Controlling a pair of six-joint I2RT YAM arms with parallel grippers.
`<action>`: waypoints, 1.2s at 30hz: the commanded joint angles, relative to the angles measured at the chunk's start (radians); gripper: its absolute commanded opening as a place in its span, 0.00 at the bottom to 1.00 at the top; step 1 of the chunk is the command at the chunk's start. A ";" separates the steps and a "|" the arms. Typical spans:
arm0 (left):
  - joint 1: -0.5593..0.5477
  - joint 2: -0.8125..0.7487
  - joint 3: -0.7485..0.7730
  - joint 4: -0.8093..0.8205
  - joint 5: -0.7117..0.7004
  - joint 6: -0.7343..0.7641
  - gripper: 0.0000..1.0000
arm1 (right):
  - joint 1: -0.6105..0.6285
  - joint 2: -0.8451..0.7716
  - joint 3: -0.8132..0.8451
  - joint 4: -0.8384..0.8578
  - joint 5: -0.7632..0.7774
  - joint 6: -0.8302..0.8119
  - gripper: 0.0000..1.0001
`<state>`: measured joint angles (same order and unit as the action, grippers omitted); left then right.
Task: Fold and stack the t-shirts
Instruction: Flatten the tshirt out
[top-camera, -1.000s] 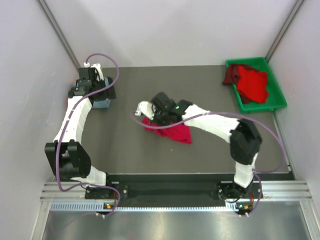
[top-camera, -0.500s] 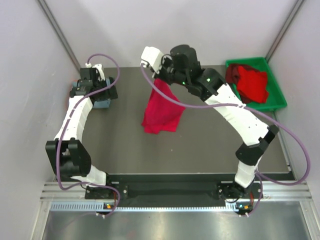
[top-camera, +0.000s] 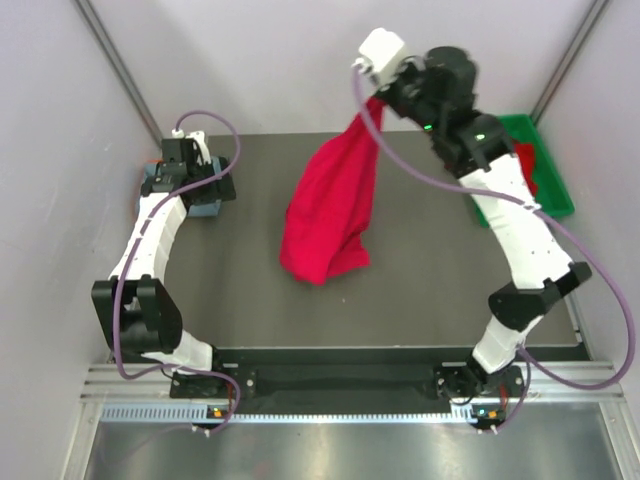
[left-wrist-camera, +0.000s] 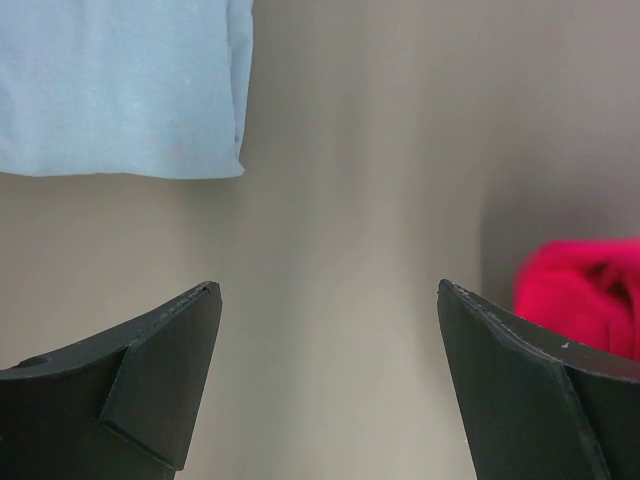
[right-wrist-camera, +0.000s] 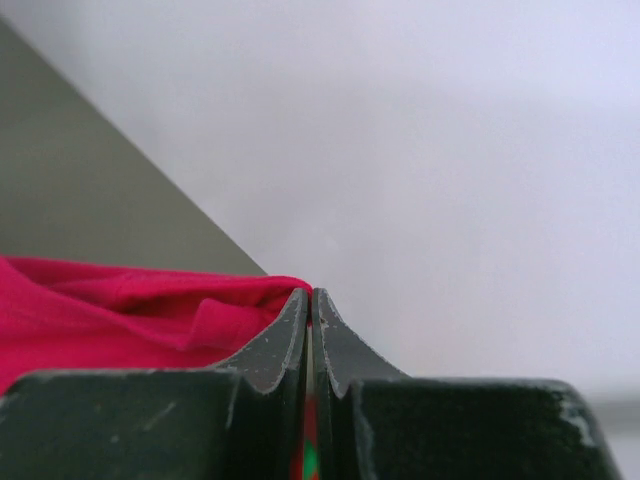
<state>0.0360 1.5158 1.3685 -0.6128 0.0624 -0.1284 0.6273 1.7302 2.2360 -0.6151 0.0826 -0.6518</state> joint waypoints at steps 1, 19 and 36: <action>0.002 -0.025 -0.011 0.045 -0.004 -0.007 0.94 | -0.177 -0.121 -0.048 0.031 0.051 0.004 0.00; 0.013 -0.025 -0.005 0.036 -0.035 -0.005 0.94 | -0.152 0.278 0.222 -0.172 -0.142 0.319 0.00; 0.025 0.018 -0.003 0.039 -0.033 -0.011 0.94 | -0.253 -0.056 0.095 0.162 -0.086 0.308 0.00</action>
<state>0.0574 1.5162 1.3487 -0.5980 0.0280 -0.1322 0.4728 1.7218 2.4168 -0.5365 -0.0528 -0.3321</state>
